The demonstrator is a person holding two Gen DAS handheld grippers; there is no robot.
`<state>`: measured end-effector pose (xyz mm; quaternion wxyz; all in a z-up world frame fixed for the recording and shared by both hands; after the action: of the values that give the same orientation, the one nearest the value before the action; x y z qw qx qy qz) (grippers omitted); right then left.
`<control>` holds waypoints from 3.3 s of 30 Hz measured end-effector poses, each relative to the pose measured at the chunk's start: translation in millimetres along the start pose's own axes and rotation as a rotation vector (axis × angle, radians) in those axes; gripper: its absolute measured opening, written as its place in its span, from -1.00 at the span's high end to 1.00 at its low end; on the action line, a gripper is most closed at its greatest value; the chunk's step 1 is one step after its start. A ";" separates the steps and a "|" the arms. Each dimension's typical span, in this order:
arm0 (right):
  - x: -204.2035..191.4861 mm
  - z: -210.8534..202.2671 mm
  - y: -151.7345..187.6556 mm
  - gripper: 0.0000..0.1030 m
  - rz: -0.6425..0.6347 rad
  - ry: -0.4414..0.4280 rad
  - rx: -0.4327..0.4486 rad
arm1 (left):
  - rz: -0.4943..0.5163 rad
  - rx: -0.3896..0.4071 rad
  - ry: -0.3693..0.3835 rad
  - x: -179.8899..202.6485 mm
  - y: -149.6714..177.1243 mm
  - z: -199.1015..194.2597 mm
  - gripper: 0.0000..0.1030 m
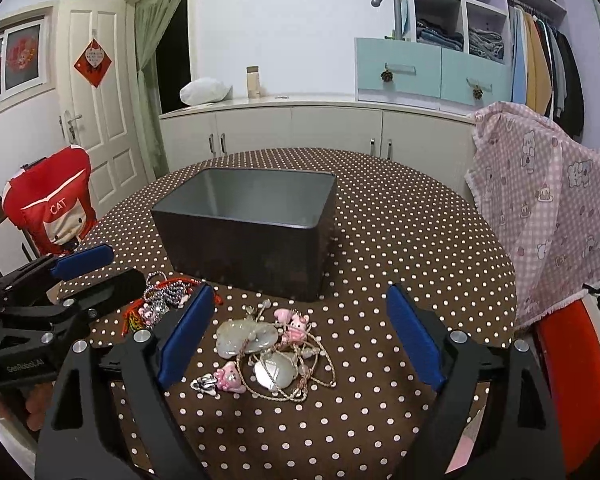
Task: Organize jewelry
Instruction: 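Withdraw both tools from the box back toward the jewelry pile, then grasp the tangled silver chains with the left tool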
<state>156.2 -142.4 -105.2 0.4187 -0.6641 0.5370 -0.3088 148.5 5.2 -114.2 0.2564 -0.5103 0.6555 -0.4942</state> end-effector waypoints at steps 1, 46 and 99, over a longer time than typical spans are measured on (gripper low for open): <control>0.0 0.6 0.8 -0.62 -0.004 -0.001 -0.003 | -0.001 -0.009 0.010 1.0 1.2 1.9 -0.41; 5.4 -2.1 4.2 -0.63 0.051 -0.021 -0.012 | -0.070 0.028 0.034 -8.5 -21.8 -3.6 0.89; 24.2 -1.7 14.0 -0.62 0.099 0.007 -0.042 | 0.149 -0.057 -0.109 14.4 -4.9 13.1 0.73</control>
<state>154.0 -167.2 -117.8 0.4176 -0.6443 0.5770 -0.2785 156.5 -13.1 -112.4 0.3134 -0.4931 0.6905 -0.4264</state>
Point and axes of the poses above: each gripper's, at about its wrist camera, not at the fingertips, and z roughly the way its jaws point, x to its right, y to its underside, the point moved 8 cm from there along z, roughly the way its jaws point, and after that the axes turned 6 degrees about x, right-handed, at the moved point
